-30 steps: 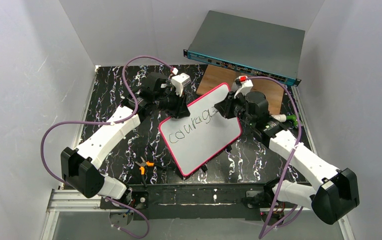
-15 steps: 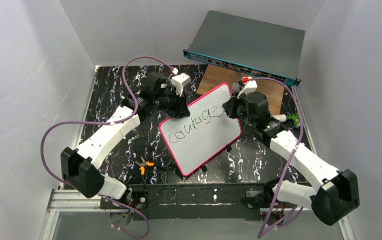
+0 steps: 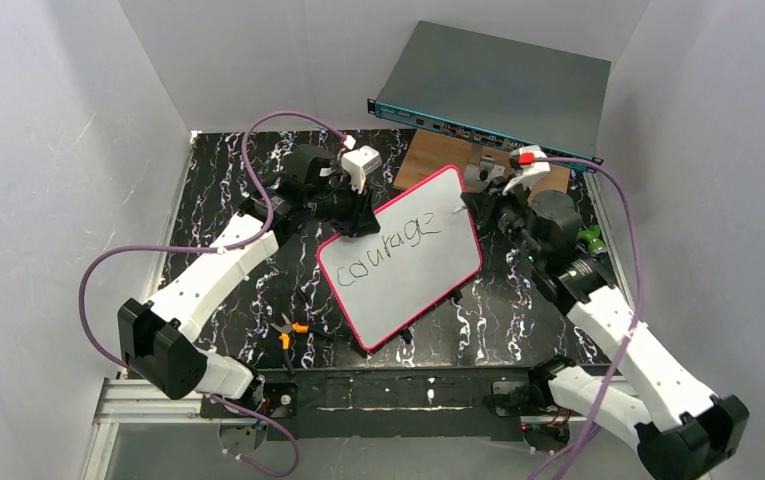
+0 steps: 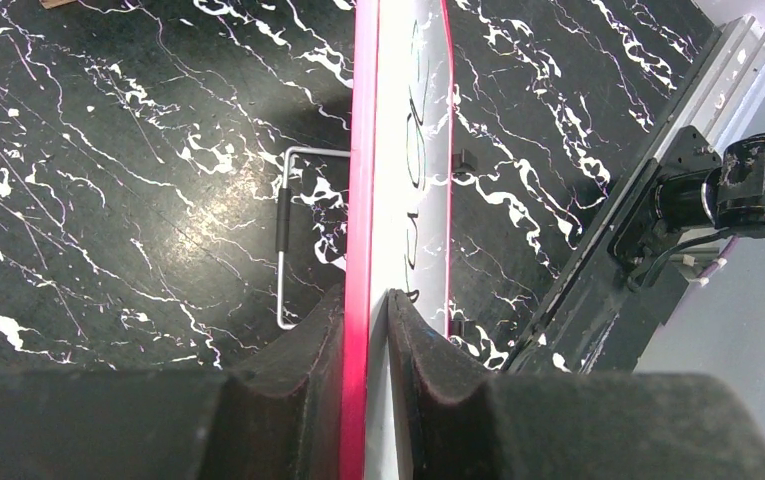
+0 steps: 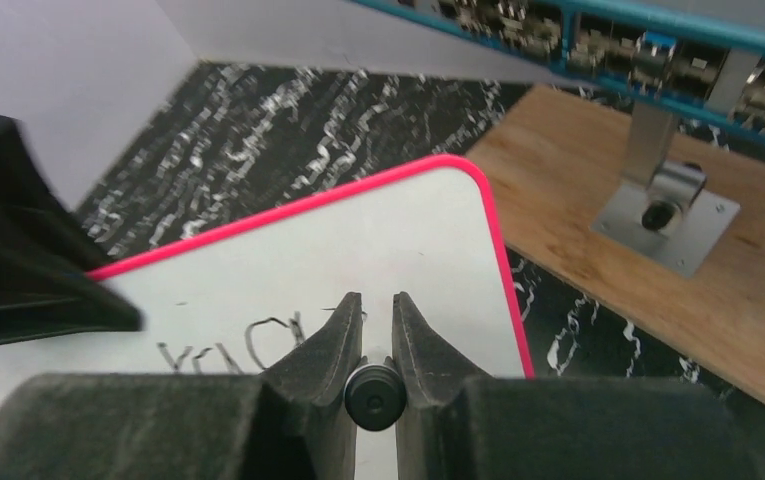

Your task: Write a sentence on the whiteboard

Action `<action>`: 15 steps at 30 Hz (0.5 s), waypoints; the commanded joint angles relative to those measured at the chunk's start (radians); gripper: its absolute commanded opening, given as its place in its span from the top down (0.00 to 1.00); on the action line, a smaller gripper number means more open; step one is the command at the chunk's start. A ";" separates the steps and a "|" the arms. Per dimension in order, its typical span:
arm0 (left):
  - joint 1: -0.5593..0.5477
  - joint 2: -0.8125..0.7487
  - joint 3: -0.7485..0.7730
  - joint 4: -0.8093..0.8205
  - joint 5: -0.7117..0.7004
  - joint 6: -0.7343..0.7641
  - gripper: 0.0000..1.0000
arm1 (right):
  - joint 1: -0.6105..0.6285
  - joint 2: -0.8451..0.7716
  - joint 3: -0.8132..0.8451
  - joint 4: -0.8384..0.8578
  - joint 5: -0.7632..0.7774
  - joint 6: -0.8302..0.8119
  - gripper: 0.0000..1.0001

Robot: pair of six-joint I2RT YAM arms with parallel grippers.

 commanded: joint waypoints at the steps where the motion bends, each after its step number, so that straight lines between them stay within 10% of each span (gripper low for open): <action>1: 0.003 -0.067 0.010 0.017 -0.022 0.034 1.00 | -0.003 -0.091 0.007 0.048 -0.074 0.025 0.99; 15: 0.002 -0.100 -0.047 0.072 -0.015 0.000 1.00 | 0.029 -0.153 -0.074 -0.064 -0.278 0.132 0.99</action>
